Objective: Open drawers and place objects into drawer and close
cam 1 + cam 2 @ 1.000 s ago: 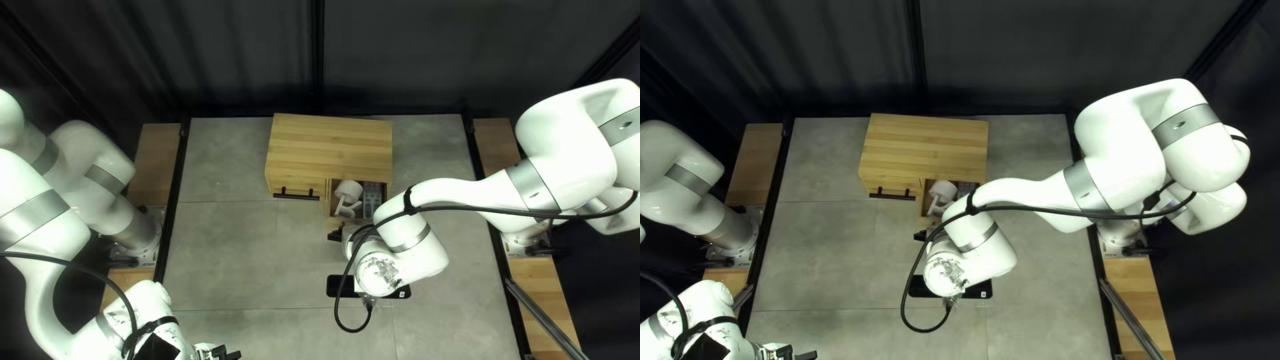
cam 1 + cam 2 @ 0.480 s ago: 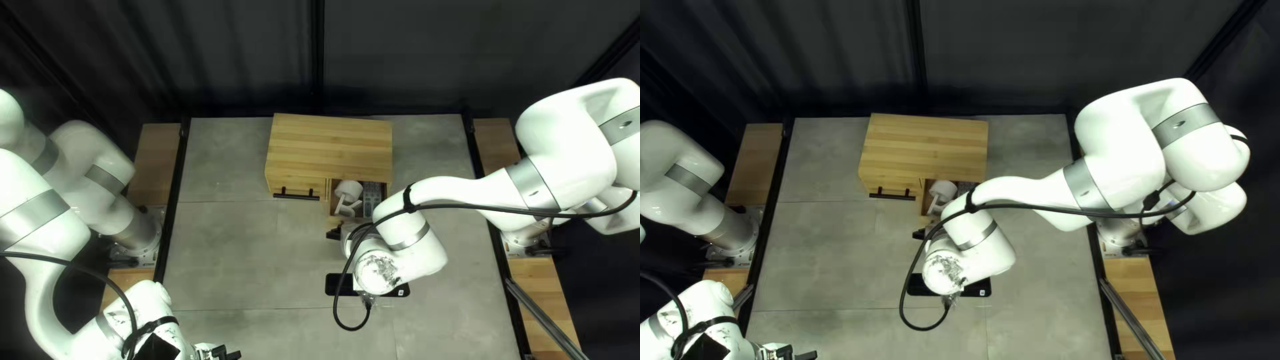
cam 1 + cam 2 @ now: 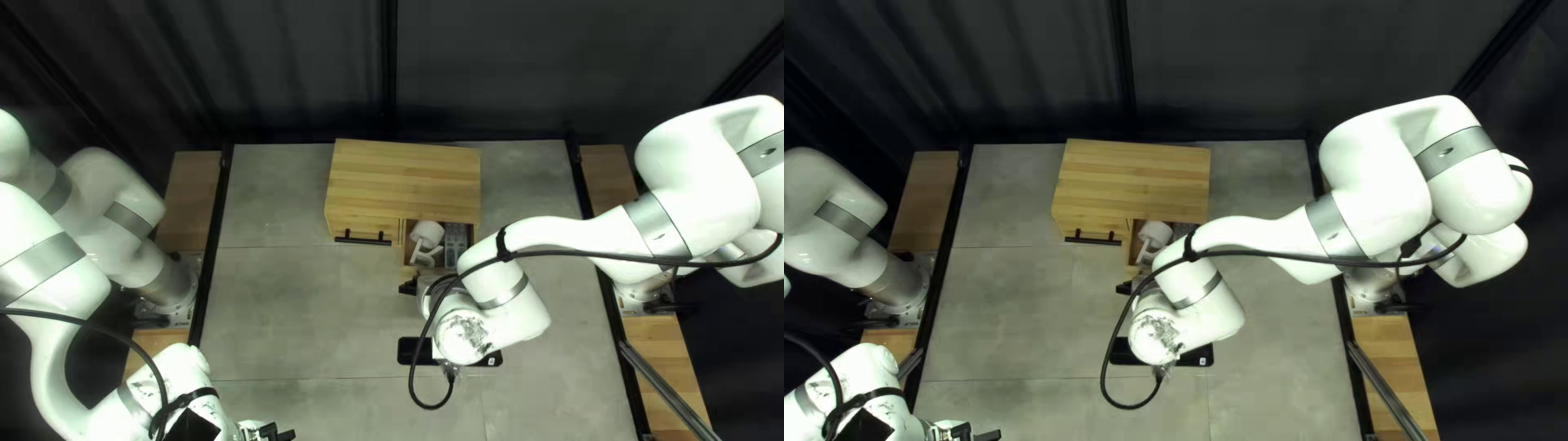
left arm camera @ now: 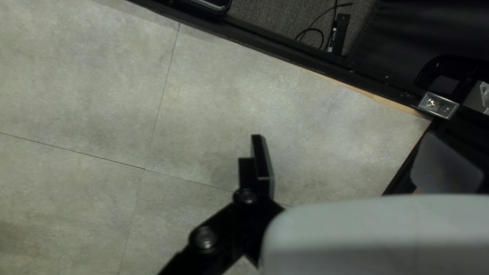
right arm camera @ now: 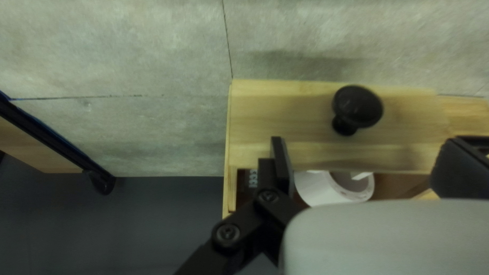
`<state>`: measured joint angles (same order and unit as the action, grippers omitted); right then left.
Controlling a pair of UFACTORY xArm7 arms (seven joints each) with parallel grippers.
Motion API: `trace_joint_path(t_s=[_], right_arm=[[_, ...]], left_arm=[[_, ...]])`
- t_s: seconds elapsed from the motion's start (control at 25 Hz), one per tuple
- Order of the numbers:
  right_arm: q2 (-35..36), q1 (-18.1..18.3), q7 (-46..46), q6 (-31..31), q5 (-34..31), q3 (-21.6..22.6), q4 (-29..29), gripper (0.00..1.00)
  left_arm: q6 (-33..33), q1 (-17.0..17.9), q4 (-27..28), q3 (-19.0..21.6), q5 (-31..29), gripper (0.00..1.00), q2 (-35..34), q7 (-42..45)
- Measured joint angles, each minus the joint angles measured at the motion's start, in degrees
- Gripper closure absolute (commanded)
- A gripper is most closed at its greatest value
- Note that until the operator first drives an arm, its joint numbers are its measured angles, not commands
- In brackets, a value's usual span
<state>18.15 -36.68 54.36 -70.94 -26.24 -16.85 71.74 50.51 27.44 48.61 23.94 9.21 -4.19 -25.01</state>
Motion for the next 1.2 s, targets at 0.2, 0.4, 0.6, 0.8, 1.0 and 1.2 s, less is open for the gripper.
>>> trace_joint_path(t_s=[0.2,0.4,0.6,0.8,1.0,1.2], right_arm=[[0.4,0.0,-0.3,1.0,0.6,0.2,-0.1,0.00],[0.9,0.6,-0.4,3.2,0.6,0.0,-1.3,0.00],[0.7,1.1,-0.2,4.1,0.0,-0.4,-2.2,0.00],[0.0,1.1,-0.1,4.1,-0.8,-0.7,-2.9,0.00],[-0.2,1.2,0.0,3.9,-1.2,-0.9,-3.1,0.00],[-0.4,1.2,0.1,3.9,-1.5,-1.0,-3.4,0.00]], left_arm=[[0.0,0.0,0.0,0.0,0.0,0.00,0.0,0.0],[0.0,0.0,0.0,0.0,0.0,0.00,0.0,0.0],[0.0,0.0,0.0,0.0,0.0,0.00,0.0,0.0],[0.0,0.0,0.0,0.0,0.0,0.00,0.0,0.0],[0.0,0.0,0.0,0.0,0.0,0.00,0.0,0.0],[0.0,0.0,0.0,0.0,0.0,0.00,0.0,0.0]])
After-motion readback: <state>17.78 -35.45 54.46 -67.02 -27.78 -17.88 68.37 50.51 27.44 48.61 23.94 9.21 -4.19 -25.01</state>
